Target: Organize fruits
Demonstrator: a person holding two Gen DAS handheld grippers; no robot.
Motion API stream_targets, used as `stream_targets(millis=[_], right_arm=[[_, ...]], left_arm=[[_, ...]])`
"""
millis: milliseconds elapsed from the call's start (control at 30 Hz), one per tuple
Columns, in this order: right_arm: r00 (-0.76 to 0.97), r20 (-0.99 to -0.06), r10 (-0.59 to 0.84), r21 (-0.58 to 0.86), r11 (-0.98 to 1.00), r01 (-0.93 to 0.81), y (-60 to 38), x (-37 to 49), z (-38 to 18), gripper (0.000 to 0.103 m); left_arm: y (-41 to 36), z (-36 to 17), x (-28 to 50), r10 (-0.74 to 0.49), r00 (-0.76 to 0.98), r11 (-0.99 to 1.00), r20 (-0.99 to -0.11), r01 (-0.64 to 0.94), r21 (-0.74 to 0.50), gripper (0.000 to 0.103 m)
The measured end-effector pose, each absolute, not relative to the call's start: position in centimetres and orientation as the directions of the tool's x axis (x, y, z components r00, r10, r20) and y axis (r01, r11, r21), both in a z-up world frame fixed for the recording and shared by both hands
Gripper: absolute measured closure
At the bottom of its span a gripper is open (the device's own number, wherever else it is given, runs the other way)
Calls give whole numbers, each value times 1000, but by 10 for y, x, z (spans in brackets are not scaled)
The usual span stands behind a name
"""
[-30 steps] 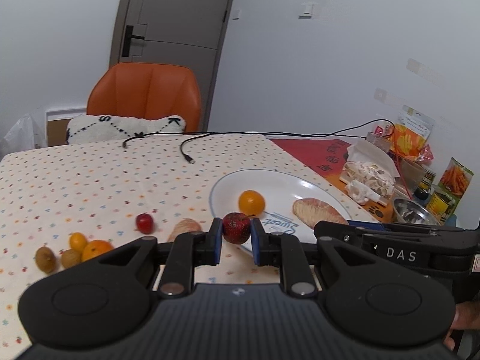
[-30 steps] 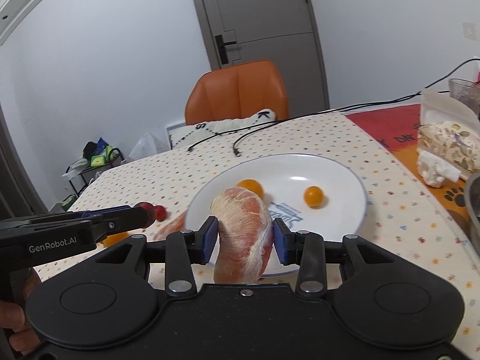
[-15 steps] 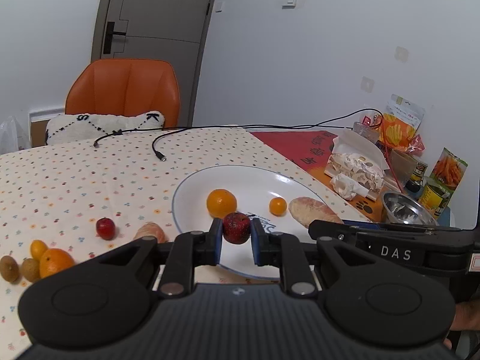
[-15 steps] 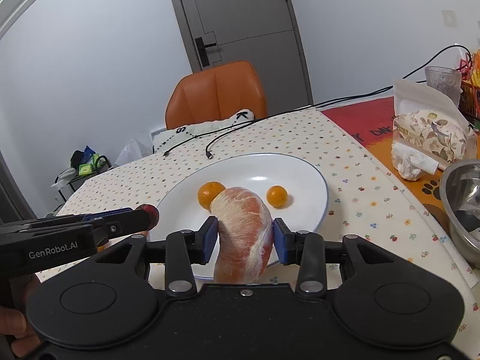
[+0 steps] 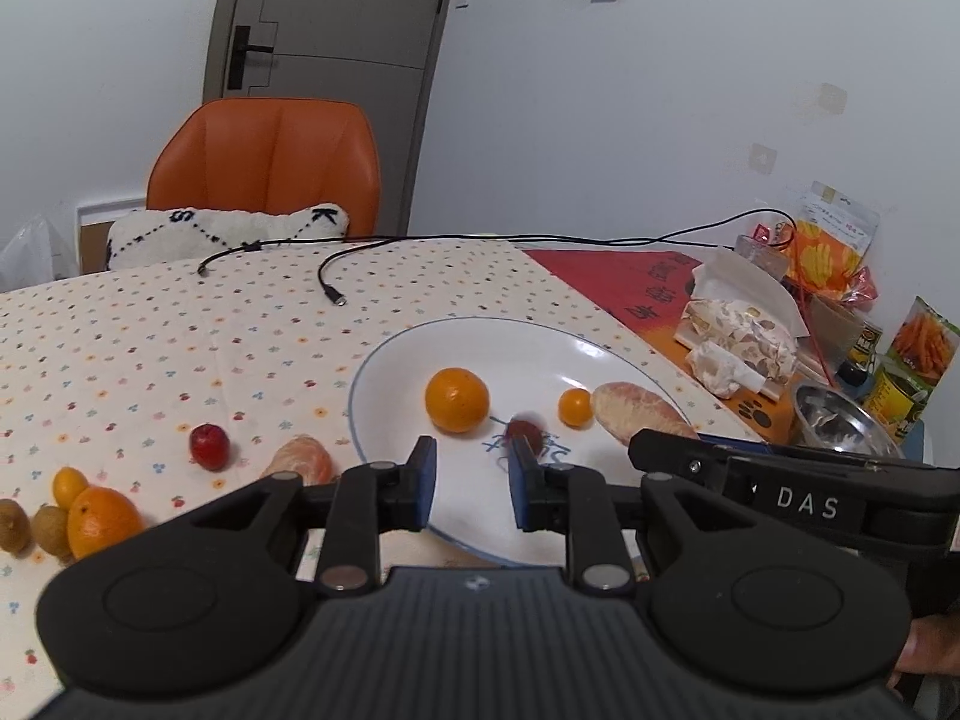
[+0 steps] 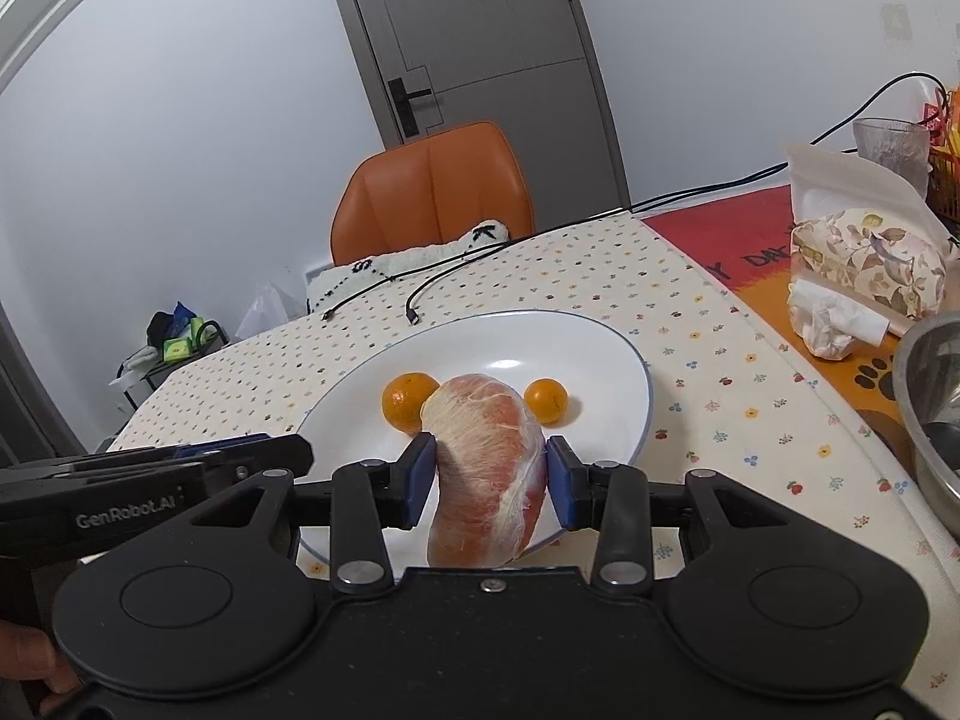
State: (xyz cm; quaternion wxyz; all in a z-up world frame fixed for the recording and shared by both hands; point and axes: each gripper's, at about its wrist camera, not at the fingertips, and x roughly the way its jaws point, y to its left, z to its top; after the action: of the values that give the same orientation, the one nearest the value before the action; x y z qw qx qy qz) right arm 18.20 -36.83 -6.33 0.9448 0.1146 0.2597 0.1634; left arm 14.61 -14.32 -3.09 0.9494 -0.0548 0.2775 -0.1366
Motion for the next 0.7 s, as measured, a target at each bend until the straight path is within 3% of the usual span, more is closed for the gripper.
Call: stream_targets(millis=[200,267,367,467,700], right_arm=[[811,-456,366,307,920,-242,-363,187,-65,65],[812,-458,362,313,921,-234,-363,189,-65,65],[810,-461,361,321,919,-227,-362,190,-67,63],[817,-448,364,327,917,-229,-360,188,-65,59],[809,-427,405,327,903,-280,-351,182,-57,53]], left_arm=[[-127,-27,138,-250,822,967,-512,188,-170,58],[-121,-26,136,-240,824,970,-513,176,-171,44],[-112,-26,130,-224,831,972,-509,155,-174,31],[-104,-25,127,-196,835,977,-514,122,-174,24],[-86,-22,118,-151,847,982,-509,70,-175,19]])
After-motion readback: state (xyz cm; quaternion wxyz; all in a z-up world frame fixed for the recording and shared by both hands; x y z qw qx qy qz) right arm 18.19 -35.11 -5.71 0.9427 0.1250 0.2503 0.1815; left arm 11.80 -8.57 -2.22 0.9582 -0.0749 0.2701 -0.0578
